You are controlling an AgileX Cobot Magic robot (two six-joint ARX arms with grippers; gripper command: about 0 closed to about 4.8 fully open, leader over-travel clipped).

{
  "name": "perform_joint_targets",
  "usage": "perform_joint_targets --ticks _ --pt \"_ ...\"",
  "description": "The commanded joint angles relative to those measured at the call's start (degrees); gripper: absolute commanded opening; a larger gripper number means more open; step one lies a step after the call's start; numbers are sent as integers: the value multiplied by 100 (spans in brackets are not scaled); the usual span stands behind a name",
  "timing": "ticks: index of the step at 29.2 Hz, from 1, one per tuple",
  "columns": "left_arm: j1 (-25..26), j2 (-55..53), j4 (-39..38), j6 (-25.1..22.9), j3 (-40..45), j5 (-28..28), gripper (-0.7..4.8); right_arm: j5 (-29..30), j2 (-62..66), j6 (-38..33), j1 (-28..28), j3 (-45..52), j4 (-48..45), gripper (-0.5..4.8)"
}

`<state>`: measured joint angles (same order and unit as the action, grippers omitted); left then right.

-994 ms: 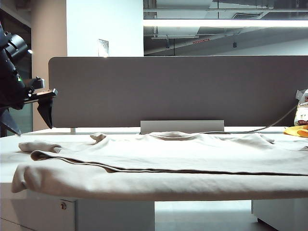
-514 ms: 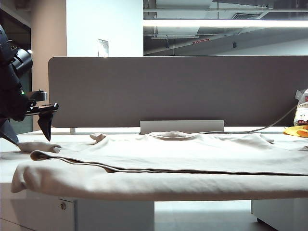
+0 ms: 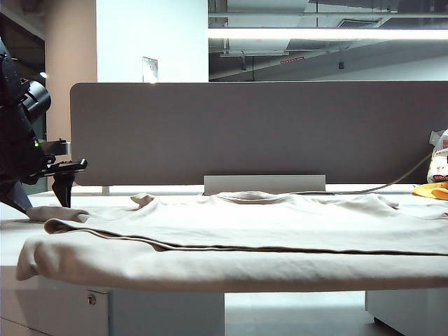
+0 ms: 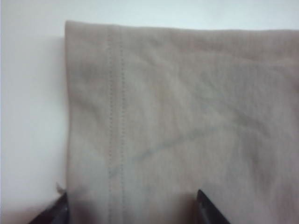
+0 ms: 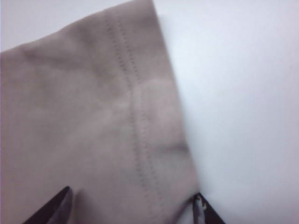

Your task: Fold the bottom side of the T-shirt horizontally towards the center, about one-third of the way, then fold the sleeve back towards the center, creating a straight line along the edge of the T-shirt, and finally fold the bottom of the T-shirt up towards the top, creating a neat rectangle.

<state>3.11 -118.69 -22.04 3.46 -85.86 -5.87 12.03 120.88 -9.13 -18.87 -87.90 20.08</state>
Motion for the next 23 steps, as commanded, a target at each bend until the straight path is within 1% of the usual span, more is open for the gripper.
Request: perform_joint_targets --ticks 1,3,4,5,6,8,10,12,14,18,22,23 --pt "4 -63 -35 -13 -4 9 261 -48 7 17 -9 -15 -74 277" --pt "4 -70 -37 -50 -4 9 173 -20 9 17 -9 -15 -68 174" --pt "4 -70 -37 -52 -4 9 144 4 9 22 -9 -15 -68 126" --pt "4 -70 -28 -61 -4 9 120 24 9 20 -9 -15 -68 104" --pt "4 -70 -11 -83 -4 9 102 55 9 22 -9 -15 -66 92" --pt "4 -70 -9 -136 -7 7 80 98 9 22 -9 -15 -70 74" --pt "2 -70 -11 -155 -4 9 38 98 9 24 -9 -15 -79 41" --pt "2 -70 17 -157 -4 7 -7 105 9 35 -9 -15 -107 22" --pt "2 -70 79 -157 -4 -42 -6 120 7 39 -9 -15 -149 -6" --pt "-4 -68 203 -155 -7 -227 -6 407 7 31 -11 -15 -289 -6" --pt "-52 -57 243 -153 -11 -623 -6 780 -15 -7 -11 -15 -426 -6" --pt "-81 -55 232 -146 -24 -638 -6 839 -20 -7 -2 -17 -448 -6"
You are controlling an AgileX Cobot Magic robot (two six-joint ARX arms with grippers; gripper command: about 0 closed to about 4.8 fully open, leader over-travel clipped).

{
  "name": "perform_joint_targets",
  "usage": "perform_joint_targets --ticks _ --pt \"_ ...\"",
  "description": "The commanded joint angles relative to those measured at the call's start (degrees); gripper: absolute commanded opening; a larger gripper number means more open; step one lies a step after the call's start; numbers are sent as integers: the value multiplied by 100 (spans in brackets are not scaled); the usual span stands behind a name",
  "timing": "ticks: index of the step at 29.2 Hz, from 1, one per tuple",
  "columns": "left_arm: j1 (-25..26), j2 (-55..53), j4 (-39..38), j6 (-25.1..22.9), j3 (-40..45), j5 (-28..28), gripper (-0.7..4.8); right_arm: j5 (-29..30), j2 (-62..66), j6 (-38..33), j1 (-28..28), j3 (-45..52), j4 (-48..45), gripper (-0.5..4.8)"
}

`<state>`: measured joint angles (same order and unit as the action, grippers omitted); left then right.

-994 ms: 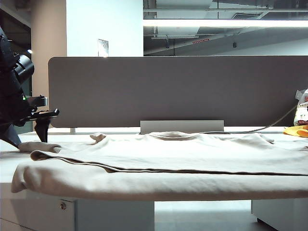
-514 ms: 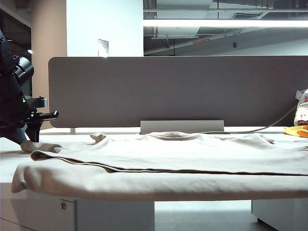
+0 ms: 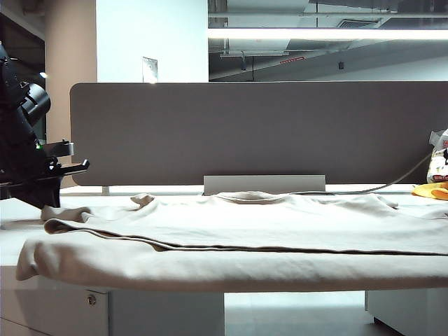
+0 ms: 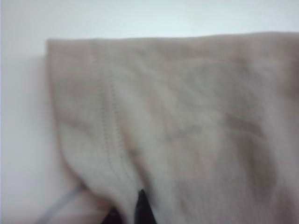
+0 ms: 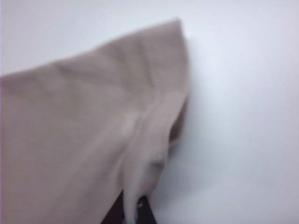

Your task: Fold the bottom side of the T-shirt horizontally towards the center, about one-third of the way, then fold the sleeve back towards the center, creating a straight line along the edge of the T-shirt, and finally fold the bottom of the T-shirt up towards the top, creating a neat rectangle.

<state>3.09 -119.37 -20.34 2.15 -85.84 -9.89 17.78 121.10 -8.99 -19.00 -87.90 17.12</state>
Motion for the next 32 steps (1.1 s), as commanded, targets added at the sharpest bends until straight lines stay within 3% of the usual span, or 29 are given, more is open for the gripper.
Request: perform_joint_targets --ticks 1,6,14,21,32 --pt "-98 13 24 -22 -57 -243 -6 299 -55 -20 20 -17 -162 -6" --pt "-391 15 -271 -144 -444 -546 -6 496 -205 -28 116 -20 -201 -6" --pt "-1080 52 -813 -302 -1287 -562 -6 883 -647 -46 339 -17 -190 -6" --pt "-1622 96 -872 -313 -1329 -616 -6 1478 -813 -201 649 -17 -66 -6" --pt "-2378 94 -800 -319 -1327 -719 -6 1578 -817 -280 1711 -15 153 -6"
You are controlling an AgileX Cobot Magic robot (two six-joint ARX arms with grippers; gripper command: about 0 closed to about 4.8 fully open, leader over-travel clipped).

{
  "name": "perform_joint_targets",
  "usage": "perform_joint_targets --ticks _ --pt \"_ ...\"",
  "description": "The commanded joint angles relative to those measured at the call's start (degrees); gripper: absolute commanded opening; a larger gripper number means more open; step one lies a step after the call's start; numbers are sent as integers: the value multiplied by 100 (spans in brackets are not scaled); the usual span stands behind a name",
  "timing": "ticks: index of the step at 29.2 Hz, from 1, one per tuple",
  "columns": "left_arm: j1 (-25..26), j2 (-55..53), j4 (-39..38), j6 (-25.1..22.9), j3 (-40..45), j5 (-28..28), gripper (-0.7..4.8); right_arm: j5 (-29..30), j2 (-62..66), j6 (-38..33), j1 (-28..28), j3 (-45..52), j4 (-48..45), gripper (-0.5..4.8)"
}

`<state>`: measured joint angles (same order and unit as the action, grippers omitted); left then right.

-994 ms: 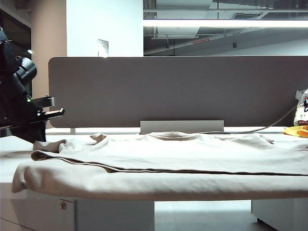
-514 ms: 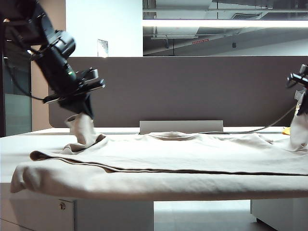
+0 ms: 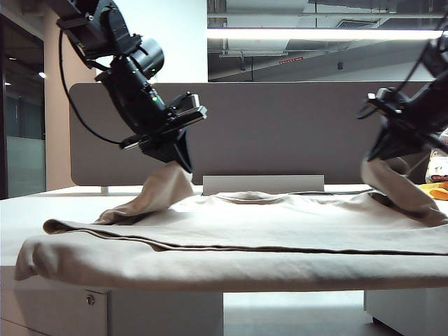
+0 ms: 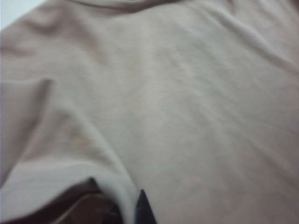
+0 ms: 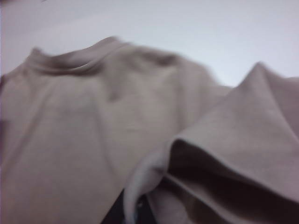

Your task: Fold the bottom side of the T-shirt horizontally towards the center, about one-third of the way, then fold the sleeve back towards the center, creating a straight line along the edge of the T-shirt, and finally fold the bottom of the T-shirt up towards the top, creating a neat rectangle.

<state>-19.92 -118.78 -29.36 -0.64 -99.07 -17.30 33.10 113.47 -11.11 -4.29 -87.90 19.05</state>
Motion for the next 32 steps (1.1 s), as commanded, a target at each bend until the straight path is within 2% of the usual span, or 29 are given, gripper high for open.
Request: perform_joint_targets --ticks 1,8,10,11,12,14,15,17,19,24,28,32 --pt "-87 35 118 -35 -4 33 -6 -2 -55 -74 350 -13 -42 -6" --pt "-136 -13 179 63 2 48 7 -160 -52 -90 715 -11 4 -5" --pt "-136 -28 177 66 2 50 111 -146 -50 -92 721 -9 57 13" --pt "-136 -39 179 66 2 52 174 -146 -50 -92 721 -11 87 44" --pt "-136 -50 181 66 2 50 259 -146 -50 -92 721 -9 116 103" --pt "-136 -63 203 63 2 48 395 -146 -50 -92 717 -9 179 226" --pt "-136 -74 240 63 2 39 470 -144 -50 -92 710 -7 201 305" --pt "-136 -76 291 66 2 -26 479 -120 -50 -92 710 -7 210 411" --pt "-136 -74 332 68 0 -96 479 24 -50 -90 710 -7 179 479" --pt "-125 -72 509 101 -7 -146 479 568 -50 -225 717 -11 -59 479" --pt "-122 -70 748 415 -11 -699 479 918 -50 -804 774 -11 -444 479" --pt "-125 -72 778 581 -11 -787 479 1088 -50 -1069 848 -11 -461 479"
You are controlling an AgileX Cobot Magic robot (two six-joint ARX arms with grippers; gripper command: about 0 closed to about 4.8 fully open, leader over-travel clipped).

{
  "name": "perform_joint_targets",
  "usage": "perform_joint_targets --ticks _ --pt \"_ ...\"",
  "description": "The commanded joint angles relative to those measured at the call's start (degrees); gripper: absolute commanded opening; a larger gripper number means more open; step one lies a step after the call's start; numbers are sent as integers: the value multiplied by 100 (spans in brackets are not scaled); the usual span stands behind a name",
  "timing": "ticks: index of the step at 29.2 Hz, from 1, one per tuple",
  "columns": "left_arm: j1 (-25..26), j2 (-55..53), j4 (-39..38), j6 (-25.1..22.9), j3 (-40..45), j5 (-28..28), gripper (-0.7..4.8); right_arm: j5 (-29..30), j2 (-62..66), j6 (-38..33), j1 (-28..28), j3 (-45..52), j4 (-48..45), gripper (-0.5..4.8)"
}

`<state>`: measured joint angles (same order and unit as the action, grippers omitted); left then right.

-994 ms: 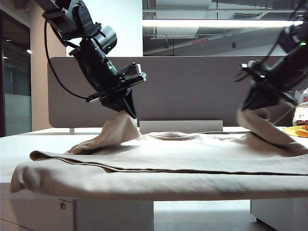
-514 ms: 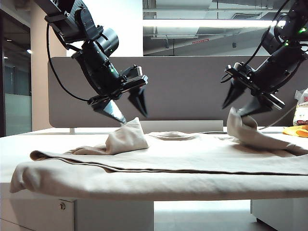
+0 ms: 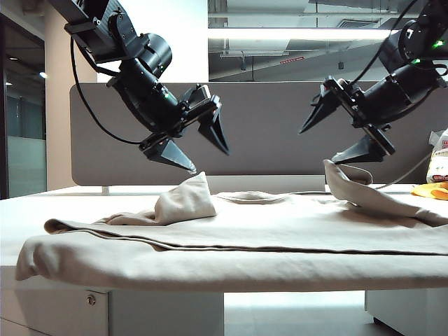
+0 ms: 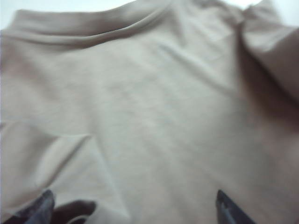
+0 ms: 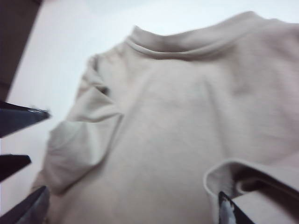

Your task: Fold the bottom side of the T-shirt horizontally towards the center, about one-third of the way, then fold the sleeve back towards the center, creating a straight line along the edge of the T-shirt, and finally fold the bottom of the T-shirt up towards the top, creating a neat rectangle.

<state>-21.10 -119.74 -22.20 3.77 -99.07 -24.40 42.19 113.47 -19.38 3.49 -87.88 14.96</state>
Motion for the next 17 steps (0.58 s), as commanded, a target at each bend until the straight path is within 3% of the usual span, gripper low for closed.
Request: perform_joint_targets --ticks 1,12,14,15,17 --pt "-7 24 48 138 -9 -74 479 188 -50 -365 76 -13 -24 479" --pt "-7 26 48 138 -11 -72 479 439 -72 -540 227 -22 -136 470" --pt "-4 24 48 138 -11 -72 479 350 -85 -581 267 -22 -107 361" --pt "-4 24 44 138 -11 -72 479 302 -83 -603 308 -24 33 269" --pt "-4 26 33 140 -11 -72 479 33 -55 -616 321 -24 354 199"
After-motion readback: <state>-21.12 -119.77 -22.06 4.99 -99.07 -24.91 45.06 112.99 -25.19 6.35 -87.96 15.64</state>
